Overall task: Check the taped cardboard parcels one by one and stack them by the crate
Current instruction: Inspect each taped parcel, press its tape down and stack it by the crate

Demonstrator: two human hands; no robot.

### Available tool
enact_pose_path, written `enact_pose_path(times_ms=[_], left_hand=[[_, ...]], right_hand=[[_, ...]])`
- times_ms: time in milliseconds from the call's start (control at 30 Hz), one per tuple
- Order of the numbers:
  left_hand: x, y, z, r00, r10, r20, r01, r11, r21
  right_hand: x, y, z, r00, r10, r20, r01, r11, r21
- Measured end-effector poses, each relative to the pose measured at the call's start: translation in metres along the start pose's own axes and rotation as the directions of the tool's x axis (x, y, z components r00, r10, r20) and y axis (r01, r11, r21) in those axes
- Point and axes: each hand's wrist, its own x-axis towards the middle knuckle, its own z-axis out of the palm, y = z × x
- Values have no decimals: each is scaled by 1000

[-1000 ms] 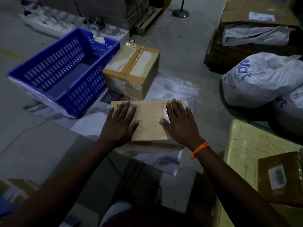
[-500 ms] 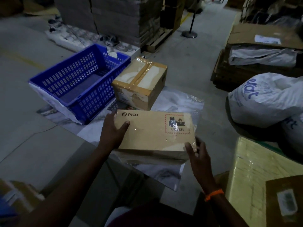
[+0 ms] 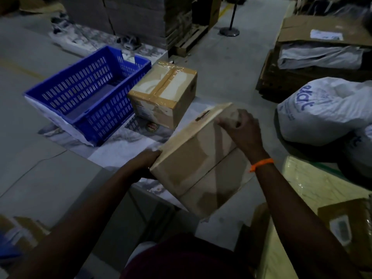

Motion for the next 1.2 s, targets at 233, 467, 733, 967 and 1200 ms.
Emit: enact_pose_path(times_ms=[233, 467, 733, 967, 1200], left_hand=[[-13, -42, 3, 988, -41, 149, 81, 959, -273], [-12, -49, 23, 968, -251, 2, 236, 905, -353], [6, -53, 30, 995, -80, -55, 66, 975, -212], [15, -14, 65, 1000, 7, 2, -6, 931, -365], [46, -15, 95, 950, 140, -278, -236, 907, -348]], right_hand=[[25, 37, 73, 908, -45, 417, 92, 991, -93], [-43, 53, 71, 955, 136, 265, -40, 940, -338], [-156, 64, 43, 848, 471, 243, -512, 846, 149], [-94, 74, 52, 901, 403, 158, -433, 835, 339], [-111, 77, 54, 898, 204, 390, -364, 843, 397]])
